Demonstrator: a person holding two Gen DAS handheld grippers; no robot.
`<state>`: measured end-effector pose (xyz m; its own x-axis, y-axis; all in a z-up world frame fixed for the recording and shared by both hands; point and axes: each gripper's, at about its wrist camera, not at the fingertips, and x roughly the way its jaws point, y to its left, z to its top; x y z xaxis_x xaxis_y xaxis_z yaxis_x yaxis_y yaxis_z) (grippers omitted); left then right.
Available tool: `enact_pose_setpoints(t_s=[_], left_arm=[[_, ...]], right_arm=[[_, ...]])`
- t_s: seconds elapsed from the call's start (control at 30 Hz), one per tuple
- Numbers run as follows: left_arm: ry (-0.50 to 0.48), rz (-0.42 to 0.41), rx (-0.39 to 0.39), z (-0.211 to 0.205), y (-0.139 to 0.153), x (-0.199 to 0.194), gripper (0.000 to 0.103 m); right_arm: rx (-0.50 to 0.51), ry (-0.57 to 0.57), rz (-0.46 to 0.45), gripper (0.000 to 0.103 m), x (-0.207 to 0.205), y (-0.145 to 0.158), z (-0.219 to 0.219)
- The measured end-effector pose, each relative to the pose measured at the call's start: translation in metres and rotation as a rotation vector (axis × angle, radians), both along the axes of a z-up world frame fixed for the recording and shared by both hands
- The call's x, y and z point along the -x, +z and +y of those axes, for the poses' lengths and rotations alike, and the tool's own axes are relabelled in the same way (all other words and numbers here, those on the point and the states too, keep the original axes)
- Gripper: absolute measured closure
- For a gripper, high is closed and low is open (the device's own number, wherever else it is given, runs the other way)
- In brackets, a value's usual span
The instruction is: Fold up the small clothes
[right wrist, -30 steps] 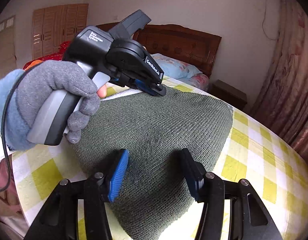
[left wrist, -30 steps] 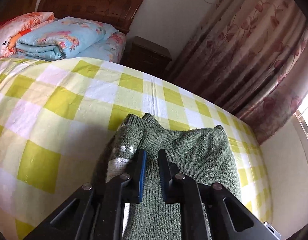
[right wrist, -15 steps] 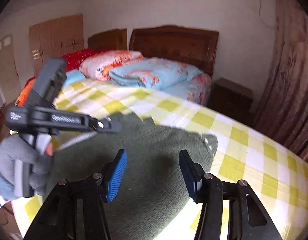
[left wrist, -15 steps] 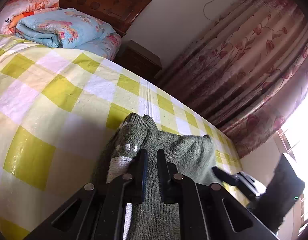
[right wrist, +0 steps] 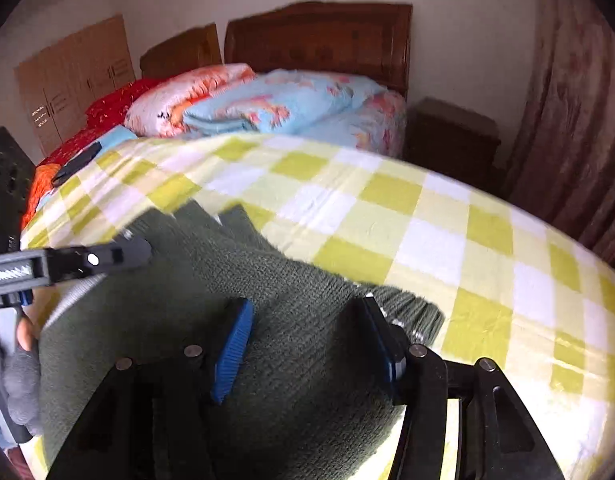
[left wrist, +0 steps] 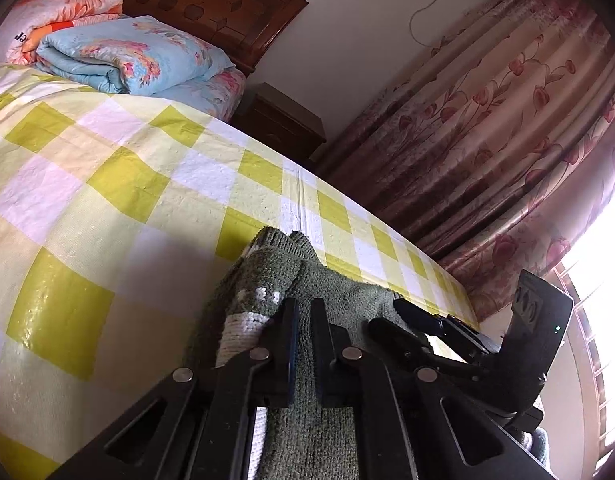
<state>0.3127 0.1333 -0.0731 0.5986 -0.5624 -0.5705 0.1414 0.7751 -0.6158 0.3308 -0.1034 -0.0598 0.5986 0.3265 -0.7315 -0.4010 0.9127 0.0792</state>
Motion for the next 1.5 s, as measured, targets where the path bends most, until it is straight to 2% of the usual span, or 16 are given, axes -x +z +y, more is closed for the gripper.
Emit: enact_pose_setpoints(t_s=[0.1,0.17,0.27,0.4,0.5,0.6,0.7,0.8,0.87,0.93,1.1,1.17,1.2,1.23,1.37,1.5], left_arm=[[0.003,-0.007,-0.014,-0.001,0.001,0.001,0.096],[0.005,-0.014,-0.031,-0.003,0.001,0.001,0.096],[0.009,-0.025,-0.058,-0.006,0.003,0.003,0.096],[0.012,-0.035,-0.083,-0.009,0.004,0.005,0.096],[0.012,-0.046,-0.113,-0.012,0.005,0.007,0.096],[0.015,-0.049,-0.122,-0.013,0.005,0.007,0.096],[0.016,-0.051,-0.122,-0.013,0.005,0.007,0.096],[0.017,-0.056,-0.132,-0.014,0.005,0.007,0.096],[0.019,-0.066,-0.151,-0.016,0.006,0.009,0.096],[0.021,-0.073,-0.176,-0.019,0.007,0.011,0.096],[0.019,-0.061,-0.192,-0.020,0.014,0.019,0.095],[0.043,-0.060,-0.242,-0.022,0.026,0.040,0.089],[0.054,-0.084,-0.266,-0.024,0.034,0.055,0.080],[0.058,-0.121,-0.290,-0.027,0.042,0.071,0.078],[0.034,-0.221,-0.460,-0.046,0.057,0.123,0.076],[0.014,-0.200,-0.568,-0.053,0.041,0.139,0.076]], right_arm=[[-0.044,-0.040,0.003,0.000,0.009,0.009,-0.008],[-0.056,-0.068,-0.040,0.000,0.026,0.022,-0.010],[-0.071,-0.015,-0.088,0.000,0.062,0.036,-0.002],[0.020,0.088,-0.140,0.000,0.110,0.027,0.023],[0.179,0.096,-0.212,0.000,0.133,0.012,0.037],[0.143,0.031,-0.169,0.000,0.136,0.021,0.028],[0.128,0.035,-0.234,0.000,0.158,0.030,0.030],[0.175,0.075,-0.189,0.000,0.168,0.012,0.039],[0.135,0.056,-0.211,0.000,0.171,0.006,0.034],[0.092,0.034,-0.166,0.000,0.166,0.007,0.027],[0.079,0.018,-0.143,0.000,0.165,0.010,0.024],[0.057,0.016,-0.143,0.000,0.172,0.012,0.022],[0.040,0.020,-0.159,0.000,0.177,0.016,0.019],[0.026,0.021,-0.179,0.000,0.182,0.020,0.016],[-0.013,-0.004,-0.230,0.000,0.191,0.034,0.006],[0.000,-0.015,-0.226,0.000,0.189,0.030,0.009]])
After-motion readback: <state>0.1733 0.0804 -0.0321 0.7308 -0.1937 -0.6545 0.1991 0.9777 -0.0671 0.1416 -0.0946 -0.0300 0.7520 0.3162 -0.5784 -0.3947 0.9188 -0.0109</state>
